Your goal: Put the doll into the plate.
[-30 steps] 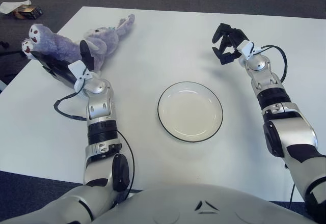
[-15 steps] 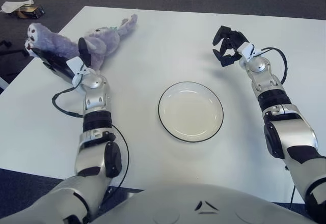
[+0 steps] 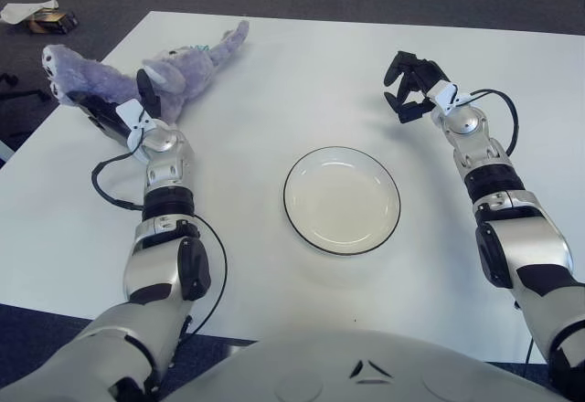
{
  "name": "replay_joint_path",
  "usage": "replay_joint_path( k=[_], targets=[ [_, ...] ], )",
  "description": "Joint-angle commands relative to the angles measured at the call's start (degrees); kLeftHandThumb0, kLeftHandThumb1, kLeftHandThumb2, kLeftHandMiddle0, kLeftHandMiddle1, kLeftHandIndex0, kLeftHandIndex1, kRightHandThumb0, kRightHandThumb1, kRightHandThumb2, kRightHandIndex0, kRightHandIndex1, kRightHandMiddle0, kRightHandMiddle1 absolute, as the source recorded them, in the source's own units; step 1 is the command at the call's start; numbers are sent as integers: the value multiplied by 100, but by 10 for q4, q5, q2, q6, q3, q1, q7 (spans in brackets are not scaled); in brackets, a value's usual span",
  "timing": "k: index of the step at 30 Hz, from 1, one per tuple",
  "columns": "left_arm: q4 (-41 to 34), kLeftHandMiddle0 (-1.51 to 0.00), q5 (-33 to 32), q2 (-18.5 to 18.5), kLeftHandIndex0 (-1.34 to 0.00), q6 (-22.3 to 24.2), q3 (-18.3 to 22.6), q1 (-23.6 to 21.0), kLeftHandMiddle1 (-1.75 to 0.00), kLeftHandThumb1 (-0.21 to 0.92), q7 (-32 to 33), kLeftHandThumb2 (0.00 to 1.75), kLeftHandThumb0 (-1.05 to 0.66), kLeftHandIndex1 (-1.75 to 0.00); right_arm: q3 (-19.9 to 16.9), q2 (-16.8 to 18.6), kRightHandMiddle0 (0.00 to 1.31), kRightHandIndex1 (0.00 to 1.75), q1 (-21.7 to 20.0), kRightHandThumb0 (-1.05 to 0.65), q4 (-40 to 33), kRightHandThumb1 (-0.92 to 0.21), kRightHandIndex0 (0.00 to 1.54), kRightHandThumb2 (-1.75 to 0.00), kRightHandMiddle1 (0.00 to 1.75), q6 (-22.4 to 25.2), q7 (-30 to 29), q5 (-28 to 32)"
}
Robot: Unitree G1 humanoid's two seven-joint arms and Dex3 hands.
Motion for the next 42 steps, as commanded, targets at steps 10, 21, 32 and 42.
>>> replay_joint_path(
  k=[10, 21, 32, 42],
  targets=[
    [97, -3, -32, 17, 0, -40, 14, -61, -2, 87, 34, 16, -104, 0, 2, -11, 48, 175, 11, -1, 12, -24, 66, -139, 167, -5, 0, -3],
    [148, -2, -35, 33, 0, -25, 5, -85, -1, 88, 48, 17, -101, 0, -1, -13, 44, 175, 14, -1, 20, -25, 65, -140, 173, -7, 5, 4],
    [186, -9, -54, 55, 0, -24, 5, -93, -163, 67, -9, 50, -85, -156, -8, -13, 41, 175, 20, -1, 29, -27, 64, -138, 174, -8, 20, 16],
    [207, -29, -79, 61, -16, -21, 12, -104, -174, 53, -25, 76, -63, -174, -10, -17, 40, 175, 22, -1, 34, -28, 64, -137, 174, -17, 25, 13]
  ],
)
